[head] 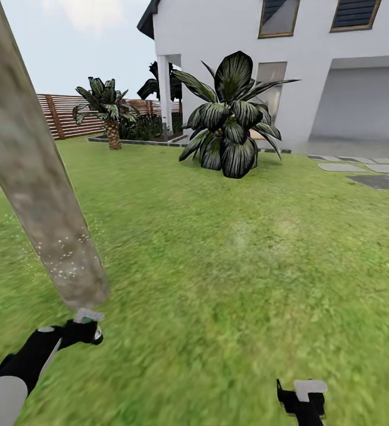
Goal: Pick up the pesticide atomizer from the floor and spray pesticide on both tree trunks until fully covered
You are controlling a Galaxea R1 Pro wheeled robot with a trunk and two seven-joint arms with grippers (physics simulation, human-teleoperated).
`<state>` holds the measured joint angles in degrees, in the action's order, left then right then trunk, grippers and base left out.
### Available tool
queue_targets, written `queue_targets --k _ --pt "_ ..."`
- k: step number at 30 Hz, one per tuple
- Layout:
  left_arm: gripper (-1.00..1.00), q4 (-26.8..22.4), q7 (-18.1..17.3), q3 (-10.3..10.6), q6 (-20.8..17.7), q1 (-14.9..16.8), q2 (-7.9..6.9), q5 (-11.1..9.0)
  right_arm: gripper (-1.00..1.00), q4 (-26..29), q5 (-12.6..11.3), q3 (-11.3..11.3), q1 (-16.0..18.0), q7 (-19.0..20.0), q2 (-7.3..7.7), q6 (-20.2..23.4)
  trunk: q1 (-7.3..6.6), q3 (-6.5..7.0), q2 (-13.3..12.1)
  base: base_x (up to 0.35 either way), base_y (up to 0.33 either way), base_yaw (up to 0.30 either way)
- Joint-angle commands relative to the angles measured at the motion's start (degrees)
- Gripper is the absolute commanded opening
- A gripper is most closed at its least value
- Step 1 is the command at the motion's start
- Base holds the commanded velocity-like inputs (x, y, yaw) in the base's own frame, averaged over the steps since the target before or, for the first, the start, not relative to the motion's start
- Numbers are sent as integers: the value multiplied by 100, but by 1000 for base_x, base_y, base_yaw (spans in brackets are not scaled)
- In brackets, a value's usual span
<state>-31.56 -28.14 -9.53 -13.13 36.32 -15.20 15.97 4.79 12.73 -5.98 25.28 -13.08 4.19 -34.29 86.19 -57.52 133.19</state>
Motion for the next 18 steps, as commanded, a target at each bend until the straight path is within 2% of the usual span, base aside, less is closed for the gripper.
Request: queue_targets --k 1,3,4,5,6,7,10,11,12,16,18 --pt "-100 -9 -534 30 167 0 -11 298 100 227 267 229 3 -13 1 35 -1 -5 2 0 0 0" --pt "-100 -9 -1161 77 378 1 -20 676 100 569 608 597 3 15 -2 206 -1 -5 2 0 0 0" --pt "-100 -9 -1623 88 591 4 -24 995 100 831 858 783 3 115 -10 468 -1 -5 2 0 0 0" --pt "-100 -9 -1880 93 732 5 -22 1172 100 981 984 856 3 260 -15 668 -1 -5 2 0 0 0" --pt "-100 -8 -2199 97 901 9 -20 1375 100 1181 1123 919 12 690 -19 979 -1 -5 2 0 0 0" --pt "-100 -8 -2375 98 970 13 -19 1466 100 1303 1186 942 30 1102 -21 1175 -1 -5 2 0 0 0" --pt "-100 -14 -2880 112 1070 54 -15 1595 100 1940 1295 976 188 2838 -10 1703 -1 -5 2 0 0 0" --pt "-100 -32 -3060 159 1080 53 -11 1621 100 2182 1312 980 228 3325 -8 1866 -1 -5 2 0 0 0" --pt "-100 -45 -3159 204 1082 61 -5 1645 100 2317 1318 982 245 3574 -7 1960 -1 -5 2 0 0 0" --pt "-100 33 -3110 335 1140 82 127 1778 100 2396 1325 1067 356 3694 -139 2086 -1 -5 2 0 0 0" --pt "-100 55 -3172 272 1190 38 60 1736 100 2331 1313 1004 322 3653 -203 2018 -1 -5 2 0 0 0"
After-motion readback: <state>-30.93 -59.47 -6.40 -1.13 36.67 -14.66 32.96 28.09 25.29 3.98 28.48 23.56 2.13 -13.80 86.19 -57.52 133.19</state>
